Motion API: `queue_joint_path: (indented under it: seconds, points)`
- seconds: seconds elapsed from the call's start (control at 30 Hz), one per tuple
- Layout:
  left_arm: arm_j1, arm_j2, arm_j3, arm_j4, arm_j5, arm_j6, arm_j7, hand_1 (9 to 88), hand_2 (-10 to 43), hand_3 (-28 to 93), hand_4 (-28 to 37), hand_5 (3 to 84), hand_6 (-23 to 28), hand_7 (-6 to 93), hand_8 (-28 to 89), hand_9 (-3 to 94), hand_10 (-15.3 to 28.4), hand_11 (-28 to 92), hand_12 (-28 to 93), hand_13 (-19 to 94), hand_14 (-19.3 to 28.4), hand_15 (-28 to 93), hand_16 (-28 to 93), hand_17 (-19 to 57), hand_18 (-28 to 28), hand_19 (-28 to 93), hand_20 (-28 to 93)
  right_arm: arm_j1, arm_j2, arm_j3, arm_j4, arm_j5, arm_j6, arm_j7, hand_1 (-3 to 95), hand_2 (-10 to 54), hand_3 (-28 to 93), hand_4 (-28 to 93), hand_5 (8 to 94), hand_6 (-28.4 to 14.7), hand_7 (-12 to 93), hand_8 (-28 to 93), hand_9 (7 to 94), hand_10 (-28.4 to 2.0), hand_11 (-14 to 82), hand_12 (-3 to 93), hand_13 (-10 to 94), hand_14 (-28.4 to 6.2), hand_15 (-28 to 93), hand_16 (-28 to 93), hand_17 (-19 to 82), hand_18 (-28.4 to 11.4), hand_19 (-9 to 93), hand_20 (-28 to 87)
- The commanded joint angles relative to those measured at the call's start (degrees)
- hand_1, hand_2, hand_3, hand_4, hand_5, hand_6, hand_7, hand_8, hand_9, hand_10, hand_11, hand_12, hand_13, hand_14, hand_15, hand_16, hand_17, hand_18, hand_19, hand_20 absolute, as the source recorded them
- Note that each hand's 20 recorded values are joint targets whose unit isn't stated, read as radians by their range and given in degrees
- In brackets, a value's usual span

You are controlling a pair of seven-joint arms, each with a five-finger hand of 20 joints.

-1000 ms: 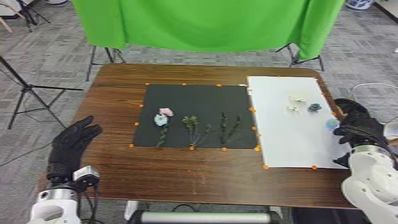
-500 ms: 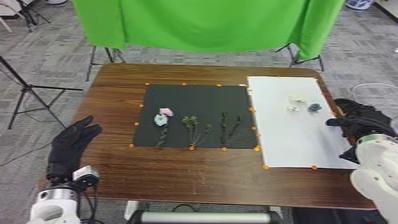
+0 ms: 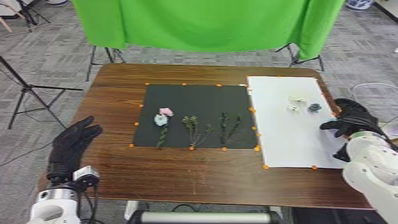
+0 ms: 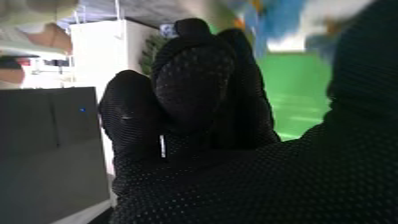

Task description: Arrange flowers

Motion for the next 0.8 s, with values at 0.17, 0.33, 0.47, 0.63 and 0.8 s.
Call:
queue_joint_path:
  seconds: [0.17,0.33,0.47,0.63,0.8]
  points:
    - [1.5,-0.47,-0.41,-0.48,-0.72,-0.08,-0.04,24.1,-8.9,73,-25.1,51.3,-0.9,18.7,-9,51.6,12.4,22,14,41,15.5,21,0,7.2,11.2,9,18,-1.4,0.3,-2.0,0.4,-1.9,7.6,0.3,50.4,-9.5,64,-19,68.6,0.5,21,4,80.3,-10.9,16.6,29.6,90,-2.8,63,28,62,-15.4,93,56]
    - [1.4,-0.62,-0.02,-0.46,-0.75,0.02,0.11,24.1,-8.8,73,-25.2,51.3,-0.9,18.8,-9,51.7,12.5,22,14,41,15.6,21,0,7.1,11.3,9,18,0.3,0.7,-3.9,0.8,-3.0,12.2,-1.0,55.4,-9.5,64,-19,75.1,1.6,26,6,86.3,-9.4,12.6,34.8,91,-2.4,63,28,63,-14.9,93,56]
    - [1.0,-0.47,0.14,-0.32,-0.76,-0.23,0.02,24.0,-8.8,73,-25.1,51.3,-0.9,18.9,-9,51.6,12.4,22,14,41,15.5,21,0,7.1,11.3,9,18,-0.3,1.0,-3.4,0.2,-3.5,14.0,-1.7,56.2,-9.5,64,-19,76.9,1.8,25,5,88.4,-9.3,12.3,35.1,91,-2.4,62,28,63,-14.8,93,56]
    - [1.2,-0.38,-0.2,-0.44,-1.18,-0.11,0.13,24.1,-8.6,73,-25.2,51.2,-0.8,18.8,-9,51.6,12.4,22,14,41,15.4,21,0,7.1,11.3,10,18,-2.4,1.8,0.4,-4.3,-4.5,16.5,-3.5,57.3,-9.5,64,-20,78.3,1.4,25,5,89.4,-9.4,11.7,35.3,91,-2.3,62,29,63,-14.7,93,56]
    - [1.9,-0.47,-0.66,-0.78,-2.11,0.22,0.35,23.9,-8.3,73,-25.3,51.1,-1.0,18.8,-9,51.6,12.4,22,14,41,15.5,21,0,7.1,11.4,10,18,3.1,2.4,0.2,-10.9,3.7,10.4,-7.4,57.3,-9.5,64,-20,78.7,1.4,24,6,89.6,-9.6,11.4,35.4,91,-2.3,62,29,63,-14.5,93,56]
